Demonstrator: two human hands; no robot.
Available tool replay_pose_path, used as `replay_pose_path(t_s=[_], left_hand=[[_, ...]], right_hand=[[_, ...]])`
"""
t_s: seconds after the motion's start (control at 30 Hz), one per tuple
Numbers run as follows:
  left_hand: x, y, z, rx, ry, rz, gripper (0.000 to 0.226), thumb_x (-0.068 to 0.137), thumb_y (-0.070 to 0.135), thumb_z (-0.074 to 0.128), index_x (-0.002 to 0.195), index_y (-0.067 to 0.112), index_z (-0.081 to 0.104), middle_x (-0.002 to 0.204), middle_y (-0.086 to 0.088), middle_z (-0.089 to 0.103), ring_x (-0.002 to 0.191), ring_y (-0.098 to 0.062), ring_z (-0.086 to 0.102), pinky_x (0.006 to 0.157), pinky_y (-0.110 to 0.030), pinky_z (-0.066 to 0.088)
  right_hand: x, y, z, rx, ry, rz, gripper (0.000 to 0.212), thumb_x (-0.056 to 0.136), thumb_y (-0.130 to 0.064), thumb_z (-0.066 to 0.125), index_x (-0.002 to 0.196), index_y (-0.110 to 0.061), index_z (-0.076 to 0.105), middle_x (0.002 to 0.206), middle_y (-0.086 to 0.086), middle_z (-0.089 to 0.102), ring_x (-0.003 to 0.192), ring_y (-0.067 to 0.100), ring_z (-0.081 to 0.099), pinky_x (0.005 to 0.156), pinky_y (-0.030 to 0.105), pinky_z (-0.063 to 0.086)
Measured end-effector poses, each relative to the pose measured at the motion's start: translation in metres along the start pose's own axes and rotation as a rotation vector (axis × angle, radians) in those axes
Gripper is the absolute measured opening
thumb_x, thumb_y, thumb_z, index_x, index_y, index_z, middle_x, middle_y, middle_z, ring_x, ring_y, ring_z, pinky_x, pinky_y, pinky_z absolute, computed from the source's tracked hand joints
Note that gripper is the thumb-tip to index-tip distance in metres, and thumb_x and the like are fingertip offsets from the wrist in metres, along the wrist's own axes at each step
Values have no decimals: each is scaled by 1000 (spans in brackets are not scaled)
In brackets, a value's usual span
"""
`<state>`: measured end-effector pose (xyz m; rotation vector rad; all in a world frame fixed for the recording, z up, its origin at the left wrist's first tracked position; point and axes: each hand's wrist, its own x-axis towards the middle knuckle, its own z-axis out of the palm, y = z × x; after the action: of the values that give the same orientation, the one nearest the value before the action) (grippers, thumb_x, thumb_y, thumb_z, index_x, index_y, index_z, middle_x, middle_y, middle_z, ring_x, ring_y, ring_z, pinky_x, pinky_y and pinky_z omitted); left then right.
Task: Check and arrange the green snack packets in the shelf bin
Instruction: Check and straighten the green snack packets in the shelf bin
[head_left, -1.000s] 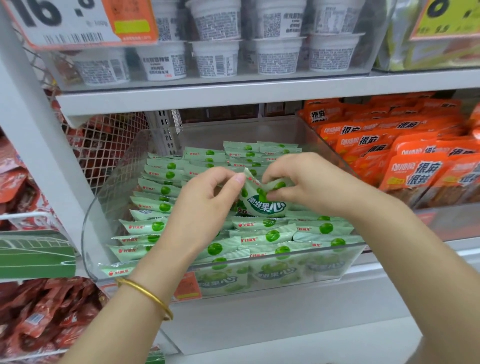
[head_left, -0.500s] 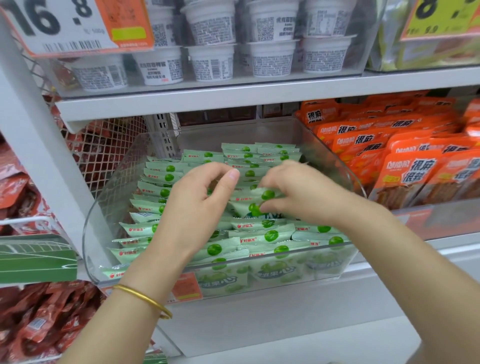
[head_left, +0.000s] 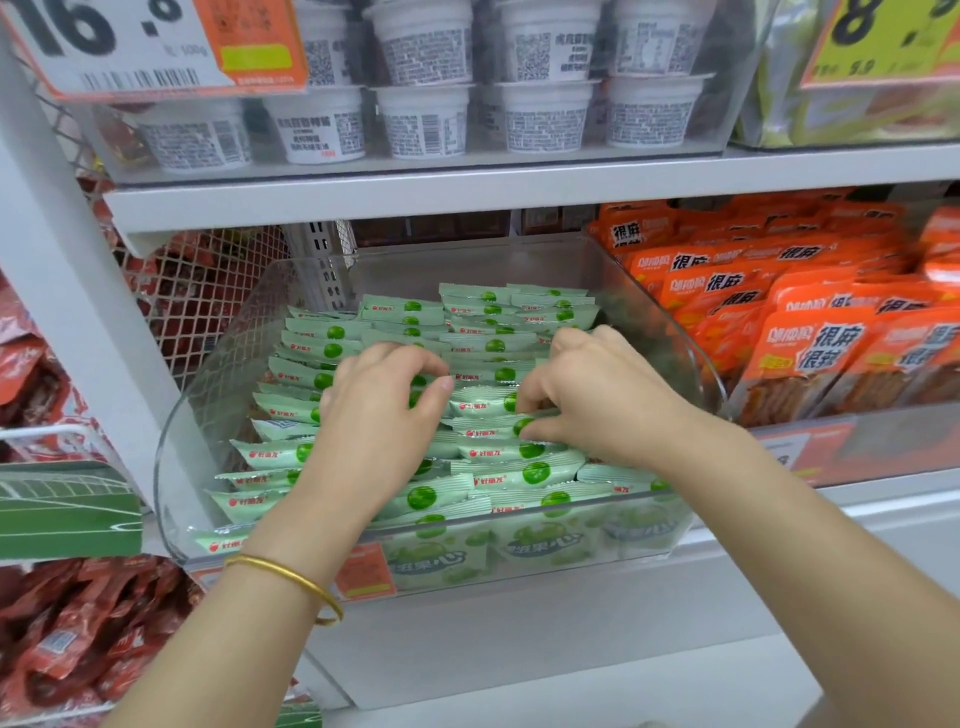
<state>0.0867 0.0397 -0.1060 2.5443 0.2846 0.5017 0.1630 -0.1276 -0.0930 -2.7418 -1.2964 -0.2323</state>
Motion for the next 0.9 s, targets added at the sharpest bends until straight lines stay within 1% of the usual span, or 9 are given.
replay_pose_path(t_s=[0.07, 0.2, 0.27, 0.37, 0.43, 0.53, 0.73, 0.83, 0.9], left_hand=[[1, 1, 0, 6, 2, 2, 20, 93, 31, 52, 110, 26, 63, 116, 5, 53, 120, -21, 40, 104, -41, 32], [5, -1, -1, 21, 10, -5, 21, 93, 29, 52, 111, 26, 62, 121, 3, 53, 120, -22, 38, 102, -38, 32], [6, -1, 0, 21, 3, -14, 21, 94, 28, 52, 112, 26, 62, 122, 2, 53, 120, -23, 38, 102, -39, 33], [7, -1, 1, 21, -9, -14, 22, 93, 30, 52, 113, 26, 62, 123, 1, 53, 121, -22, 39, 102, -40, 34], [8, -2, 1, 28, -15, -9, 24, 92, 32, 53, 115, 27, 61, 123, 2, 52, 123, -22, 38, 103, -39, 33], [8, -4, 2, 24, -13, -2, 27, 92, 32, 54, 118, 26, 59, 124, 1, 52, 124, -21, 39, 103, -38, 33], [10, -5, 0, -146, 93, 20, 31, 98, 23, 45, 126, 16, 54, 124, 0, 55, 120, -15, 45, 94, -24, 33], [6, 3, -7, -314, 135, -1, 30, 99, 24, 41, 125, 19, 55, 117, 11, 56, 111, -4, 48, 84, -15, 35], [2, 7, -13, -451, 96, 6, 28, 99, 31, 40, 120, 26, 58, 107, 23, 59, 103, 4, 53, 78, -6, 37]], right_hand=[[1, 3, -6, 46, 1, -11, 22, 84, -45, 63, 95, -28, 71, 70, -19, 50, 89, 9, 37, 82, 30, 32], [10, 11, -18, 234, 262, 142, 9, 84, -36, 65, 88, -31, 72, 80, -17, 63, 88, 8, 44, 80, 29, 43], [17, 10, -10, 184, 221, 132, 9, 82, -36, 68, 89, -31, 71, 84, -16, 65, 93, 13, 48, 82, 31, 45], [23, 2, 7, 86, 61, 84, 18, 82, -36, 68, 97, -27, 65, 89, -10, 56, 94, 16, 44, 78, 31, 40], [25, 1, 9, 38, 83, 52, 16, 82, -35, 67, 94, -26, 61, 87, -11, 49, 89, 14, 38, 73, 30, 32], [23, 1, 6, 83, 180, 25, 12, 83, -34, 67, 87, -24, 61, 83, -12, 52, 91, 16, 46, 73, 29, 27], [16, 0, -3, 440, 441, 105, 8, 86, -24, 64, 92, -20, 61, 89, -10, 62, 90, 13, 57, 84, 32, 44], [10, 0, -16, 759, 600, 169, 10, 84, -15, 66, 84, -21, 59, 82, -16, 59, 81, -4, 54, 77, 13, 43], [6, -4, -20, 946, 609, 178, 13, 84, -11, 67, 81, -21, 59, 83, -10, 62, 78, 1, 57, 73, 16, 47]])
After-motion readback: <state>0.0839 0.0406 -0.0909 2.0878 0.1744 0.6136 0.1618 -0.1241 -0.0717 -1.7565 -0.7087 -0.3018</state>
